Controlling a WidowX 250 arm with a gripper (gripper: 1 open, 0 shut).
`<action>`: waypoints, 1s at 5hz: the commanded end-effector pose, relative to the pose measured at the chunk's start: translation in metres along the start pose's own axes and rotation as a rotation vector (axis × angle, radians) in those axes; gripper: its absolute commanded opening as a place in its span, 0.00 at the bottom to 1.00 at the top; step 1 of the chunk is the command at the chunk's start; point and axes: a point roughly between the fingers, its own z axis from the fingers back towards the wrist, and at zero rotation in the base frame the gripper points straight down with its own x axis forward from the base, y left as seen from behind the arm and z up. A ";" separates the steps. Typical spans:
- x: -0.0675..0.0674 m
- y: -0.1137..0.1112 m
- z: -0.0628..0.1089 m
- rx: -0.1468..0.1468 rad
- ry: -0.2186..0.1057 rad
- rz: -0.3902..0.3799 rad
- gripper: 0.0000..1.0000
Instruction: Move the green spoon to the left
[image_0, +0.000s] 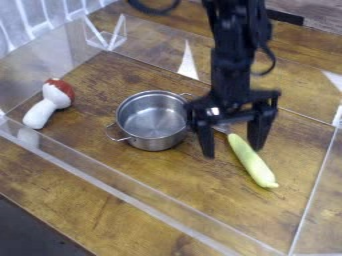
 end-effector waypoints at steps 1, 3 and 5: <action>0.024 -0.011 0.011 -0.067 -0.028 0.013 1.00; 0.037 -0.016 0.011 -0.078 -0.031 0.089 1.00; 0.028 -0.034 0.014 -0.071 -0.032 0.181 1.00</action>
